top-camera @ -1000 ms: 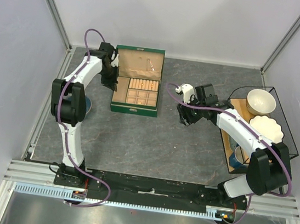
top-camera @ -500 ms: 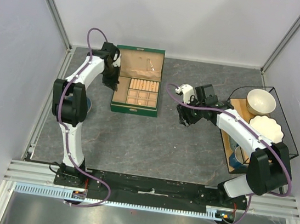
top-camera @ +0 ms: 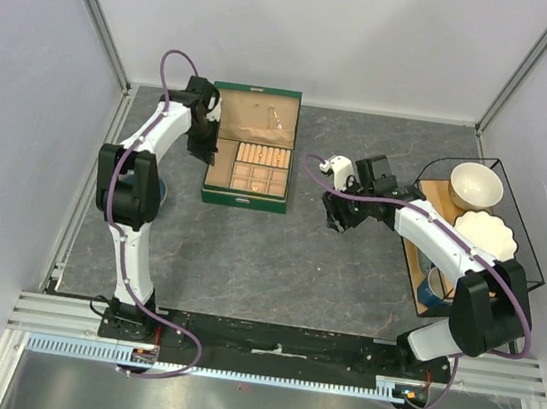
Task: Organize the mixed jewelry
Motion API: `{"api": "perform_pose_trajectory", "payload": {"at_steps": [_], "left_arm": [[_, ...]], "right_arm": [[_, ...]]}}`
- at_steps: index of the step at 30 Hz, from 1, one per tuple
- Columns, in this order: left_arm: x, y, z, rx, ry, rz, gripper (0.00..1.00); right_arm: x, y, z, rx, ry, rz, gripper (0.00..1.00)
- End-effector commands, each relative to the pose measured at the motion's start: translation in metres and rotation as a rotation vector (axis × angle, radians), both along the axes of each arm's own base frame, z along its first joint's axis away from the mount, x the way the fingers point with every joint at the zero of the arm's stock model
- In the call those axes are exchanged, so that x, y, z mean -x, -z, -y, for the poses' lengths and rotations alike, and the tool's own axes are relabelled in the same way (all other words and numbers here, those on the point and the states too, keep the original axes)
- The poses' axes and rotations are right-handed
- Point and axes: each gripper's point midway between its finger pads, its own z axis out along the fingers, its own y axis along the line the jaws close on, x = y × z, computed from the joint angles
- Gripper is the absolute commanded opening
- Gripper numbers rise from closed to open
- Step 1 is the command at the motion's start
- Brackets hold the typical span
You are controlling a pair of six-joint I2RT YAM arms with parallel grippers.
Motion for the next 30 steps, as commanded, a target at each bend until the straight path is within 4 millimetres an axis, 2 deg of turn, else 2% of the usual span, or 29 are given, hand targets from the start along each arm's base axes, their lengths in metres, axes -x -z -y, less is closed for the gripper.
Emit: {"api": "perform_pose_trajectory", "payload": {"at_steps": [1, 10, 20, 23, 24, 26, 30], "left_arm": [[-0.020, -0.014, 0.013, 0.015, 0.057, 0.080, 0.15], [-0.012, -0.025, 0.008, -0.016, 0.059, 0.095, 0.28], [-0.013, -0.050, -0.002, -0.062, 0.054, 0.159, 0.31], [-0.012, -0.066, -0.002, -0.059, 0.059, 0.207, 0.33], [-0.013, -0.079, -0.002, -0.055, 0.066, 0.252, 0.36], [-0.008, -0.086, -0.002, -0.047, 0.077, 0.286, 0.46], [-0.002, -0.113, 0.003, -0.016, 0.120, 0.401, 0.57]], "right_arm": [[-0.003, -0.008, -0.005, -0.040, -0.002, 0.027, 0.57], [-0.002, -0.008, -0.007, -0.050, -0.009, 0.022, 0.58], [0.000, -0.018, -0.007, -0.065, -0.013, 0.045, 0.58], [-0.004, -0.024, -0.005, -0.056, -0.004, 0.074, 0.59], [-0.007, -0.029, -0.004, -0.053, 0.001, 0.092, 0.60], [-0.011, -0.035, -0.004, -0.054, 0.006, 0.114, 0.69], [-0.026, -0.053, -0.005, -0.052, 0.023, 0.168, 0.75]]}}
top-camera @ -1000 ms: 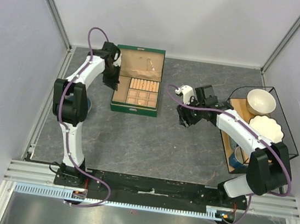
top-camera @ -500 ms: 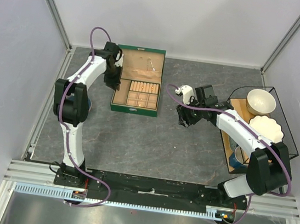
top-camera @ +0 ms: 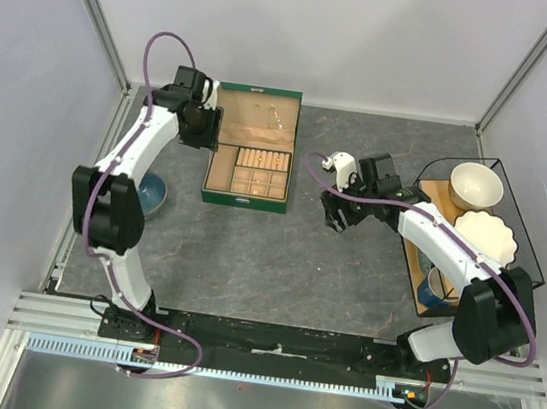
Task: Organize the mixed jewelry
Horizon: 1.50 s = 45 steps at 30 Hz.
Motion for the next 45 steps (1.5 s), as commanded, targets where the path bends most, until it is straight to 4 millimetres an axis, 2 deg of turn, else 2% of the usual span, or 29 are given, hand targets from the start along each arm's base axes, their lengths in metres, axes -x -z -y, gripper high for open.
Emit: {"api": "perform_pose_trajectory", "payload": {"at_steps": [1, 3, 5, 8, 9, 10, 11, 12, 13, 15, 16, 18, 20, 24, 28, 31, 32, 38, 39, 41, 45], "left_arm": [[-0.005, -0.059, 0.006, 0.024, 0.075, 0.237, 0.62], [-0.004, -0.068, 0.009, 0.027, 0.110, 0.269, 0.68], [-0.005, -0.078, 0.012, 0.035, 0.148, 0.298, 0.71], [-0.012, -0.098, 0.016, 0.015, 0.225, 0.348, 0.77], [-0.016, -0.102, 0.016, -0.014, 0.276, 0.368, 0.85], [-0.023, -0.122, 0.017, -0.029, 0.304, 0.419, 0.87], [-0.028, -0.118, 0.017, -0.044, 0.330, 0.406, 0.88], [-0.033, -0.122, 0.017, -0.086, 0.384, 0.423, 0.89], [-0.040, -0.142, 0.020, -0.108, 0.414, 0.471, 0.89], [-0.051, -0.140, 0.018, -0.184, 0.476, 0.479, 0.91], [-0.056, -0.148, 0.020, -0.207, 0.505, 0.506, 0.91], [-0.063, -0.148, 0.020, -0.275, 0.586, 0.524, 0.92], [-0.069, -0.156, 0.025, -0.312, 0.641, 0.562, 0.92], [-0.085, -0.154, 0.031, -0.385, 0.754, 0.597, 0.93], [-0.102, -0.150, 0.043, -0.380, 0.802, 0.629, 0.93], [-0.110, -0.138, 0.051, -0.419, 0.872, 0.633, 0.93], [-0.114, -0.128, 0.053, -0.433, 0.892, 0.619, 0.93], [-0.139, -0.121, 0.055, -0.533, 0.947, 0.657, 0.94], [-0.142, -0.115, 0.057, -0.534, 0.957, 0.651, 0.94], [-0.145, -0.114, 0.058, -0.546, 0.974, 0.656, 0.95], [-0.142, -0.099, 0.060, -0.557, 1.016, 0.614, 0.95]], "right_arm": [[-0.029, -0.042, -0.004, -0.029, 0.031, 0.138, 0.75], [-0.035, -0.049, -0.006, -0.032, 0.037, 0.155, 0.83], [-0.038, -0.051, -0.008, -0.037, 0.037, 0.157, 0.98], [-0.043, -0.056, -0.011, -0.044, 0.032, 0.166, 0.98], [-0.045, -0.058, -0.013, -0.049, 0.029, 0.169, 0.98], [-0.044, -0.056, -0.013, -0.050, 0.027, 0.161, 0.98], [-0.044, -0.056, -0.015, -0.054, 0.023, 0.159, 0.98], [-0.043, -0.053, -0.016, -0.058, 0.019, 0.147, 0.98], [-0.043, -0.052, -0.017, -0.059, 0.016, 0.141, 0.98], [-0.041, -0.047, -0.017, -0.058, 0.014, 0.125, 0.98], [-0.041, -0.045, -0.017, -0.057, 0.013, 0.120, 0.98], [-0.039, -0.041, -0.017, -0.055, 0.008, 0.110, 0.98], [-0.039, -0.039, -0.017, -0.053, 0.006, 0.105, 0.98], [-0.037, -0.033, -0.019, -0.054, -0.001, 0.085, 0.98], [-0.035, -0.027, -0.020, -0.057, -0.007, 0.066, 0.98], [-0.032, -0.024, -0.019, -0.052, -0.010, 0.059, 0.98], [-0.032, -0.023, -0.018, -0.050, -0.009, 0.058, 0.98], [-0.028, -0.021, -0.017, -0.048, -0.012, 0.055, 0.98], [-0.027, -0.020, -0.017, -0.052, -0.012, 0.051, 0.98], [-0.025, -0.016, -0.017, -0.049, -0.015, 0.043, 0.98], [-0.022, -0.012, -0.015, -0.049, -0.011, 0.038, 0.98]]}}
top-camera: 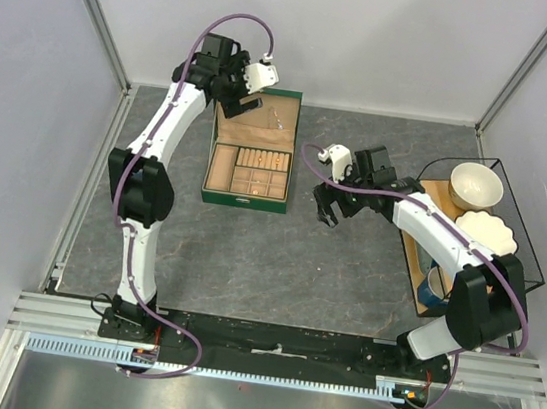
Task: Organize the mixed jewelry
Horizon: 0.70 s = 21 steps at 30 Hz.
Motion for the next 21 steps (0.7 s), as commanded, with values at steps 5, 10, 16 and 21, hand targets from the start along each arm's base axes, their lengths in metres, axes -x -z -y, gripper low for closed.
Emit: {"api": "perform_pose_trajectory", "payload": {"at_steps": [5, 10, 16, 21], "left_arm": [[0.001, -0.011, 0.005, -0.054, 0.073, 0.043, 0.94], [0.024, 0.006, 0.009, -0.043, 0.104, -0.025, 0.93], [0.051, 0.025, 0.005, -0.049, 0.105, -0.095, 0.89], [0.077, 0.022, 0.003, -0.016, 0.085, -0.128, 0.85]], "right_arm": [[0.003, -0.004, -0.002, -0.035, -0.006, 0.022, 0.98], [0.004, -0.006, -0.002, -0.045, -0.003, 0.026, 0.98], [0.006, -0.014, 0.000, -0.050, 0.001, 0.048, 0.98], [0.009, -0.013, 0.003, -0.044, 0.002, 0.052, 0.98]]}}
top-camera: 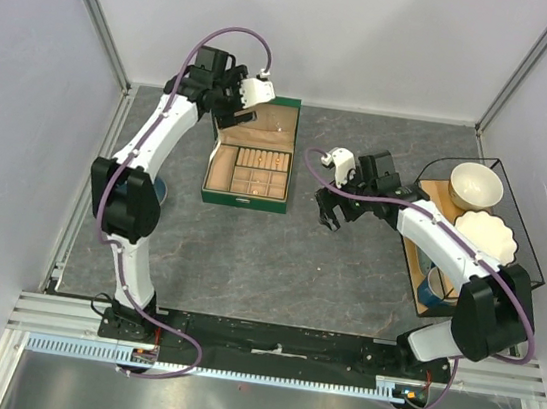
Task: Organize the mixed jewelry
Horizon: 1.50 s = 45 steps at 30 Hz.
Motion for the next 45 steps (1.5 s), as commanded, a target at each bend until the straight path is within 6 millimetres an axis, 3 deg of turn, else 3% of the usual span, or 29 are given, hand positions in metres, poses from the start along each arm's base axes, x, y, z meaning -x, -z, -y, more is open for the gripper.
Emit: {"api": "perform_pose_trajectory", "payload": {"at_steps": [1, 8, 9, 10, 11, 23, 29, 32, 33, 40, 45], "left_arm": [[0.045, 0.014, 0.003, 0.030, 0.006, -0.130, 0.84], [0.079, 0.025, -0.004, 0.019, -0.057, -0.162, 0.80], [0.090, 0.041, -0.004, 0.008, -0.060, -0.195, 0.79], [0.094, 0.035, -0.005, 0.020, -0.071, -0.173, 0.79], [0.106, 0.053, -0.007, 0.007, -0.076, -0.207, 0.79], [0.166, 0.099, -0.011, 0.004, -0.129, -0.235, 0.78], [0.189, 0.094, -0.009, 0.002, -0.137, -0.249, 0.83], [0.196, 0.090, -0.007, 0.017, -0.137, -0.269, 0.90], [0.197, 0.090, -0.007, 0.020, -0.137, -0.273, 0.98], [0.211, 0.075, 0.004, 0.081, -0.109, -0.327, 0.99], [0.198, 0.061, 0.015, 0.141, -0.123, -0.320, 0.99]], "right_arm": [[-0.002, -0.013, -0.003, -0.036, -0.001, 0.042, 0.98], [-0.003, -0.016, -0.004, -0.046, 0.000, 0.044, 0.98], [-0.002, -0.016, -0.005, -0.047, -0.002, 0.044, 0.98], [-0.002, -0.017, -0.004, -0.047, 0.000, 0.047, 0.98], [-0.002, -0.017, -0.003, -0.045, 0.000, 0.048, 0.98], [-0.002, -0.016, -0.002, -0.041, 0.008, 0.048, 0.98], [-0.003, -0.016, -0.002, -0.039, 0.011, 0.048, 0.98], [-0.004, -0.015, -0.003, -0.041, 0.012, 0.043, 0.98], [-0.004, -0.014, -0.003, -0.041, 0.011, 0.041, 0.98], [-0.003, -0.015, -0.001, -0.035, 0.014, 0.049, 0.98], [-0.004, -0.012, -0.002, -0.034, 0.013, 0.042, 0.98]]}}
